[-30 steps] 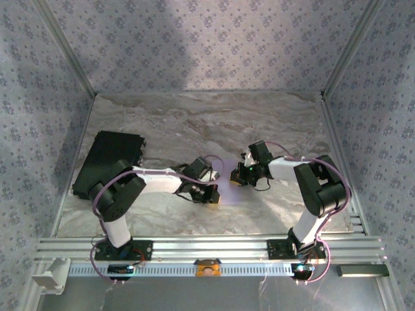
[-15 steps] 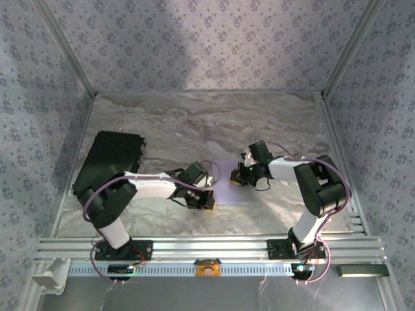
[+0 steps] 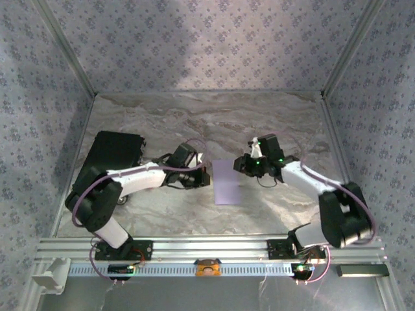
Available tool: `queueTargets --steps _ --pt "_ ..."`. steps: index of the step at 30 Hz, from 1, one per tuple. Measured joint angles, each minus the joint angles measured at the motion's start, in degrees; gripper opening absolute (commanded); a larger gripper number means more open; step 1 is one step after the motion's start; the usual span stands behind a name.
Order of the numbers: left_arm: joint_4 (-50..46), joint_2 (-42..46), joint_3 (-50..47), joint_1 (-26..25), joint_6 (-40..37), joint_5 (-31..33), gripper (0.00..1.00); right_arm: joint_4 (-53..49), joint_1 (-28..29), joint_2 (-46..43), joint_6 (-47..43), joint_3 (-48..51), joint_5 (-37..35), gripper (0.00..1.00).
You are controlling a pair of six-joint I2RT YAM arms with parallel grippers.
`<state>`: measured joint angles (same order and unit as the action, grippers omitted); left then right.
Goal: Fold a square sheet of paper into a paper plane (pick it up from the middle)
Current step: First fold the square sheet of paper in half at the center of the table, then fold the triangle a second time at the center of the table.
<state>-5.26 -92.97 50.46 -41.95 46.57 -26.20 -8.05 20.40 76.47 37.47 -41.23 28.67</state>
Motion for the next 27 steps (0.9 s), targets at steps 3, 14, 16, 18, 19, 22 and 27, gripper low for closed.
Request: queueTargets --steps 3,14,16,18,19,22,27 --pt "1.5 -4.0 4.8 1.2 0.4 -1.1 0.08 -1.6 -3.0 -6.7 0.4 3.8 -1.4 0.31" --pt "1.6 -20.8 18.4 4.9 0.6 -5.5 0.08 -7.0 -5.9 -11.3 3.5 13.9 0.2 0.32" --pt "1.1 -21.6 19.5 5.2 0.6 -5.5 0.08 -7.0 -5.2 -11.8 3.8 14.4 0.7 0.32" --pt "0.7 -21.9 20.3 5.5 0.6 -5.5 0.08 -7.0 -4.6 -12.4 4.1 14.9 0.9 0.33" --pt "0.6 -22.1 20.7 5.6 0.6 -5.5 0.08 -7.0 -4.3 -12.8 4.3 15.2 1.2 0.33" --pt "0.5 -22.7 21.9 5.9 0.4 -5.5 0.08 -7.0 -3.4 -13.1 4.7 15.5 1.9 0.34" --pt "0.2 -24.8 22.3 6.0 0.2 -5.5 0.07 -6.8 -1.6 -13.0 5.2 15.5 3.1 0.39"
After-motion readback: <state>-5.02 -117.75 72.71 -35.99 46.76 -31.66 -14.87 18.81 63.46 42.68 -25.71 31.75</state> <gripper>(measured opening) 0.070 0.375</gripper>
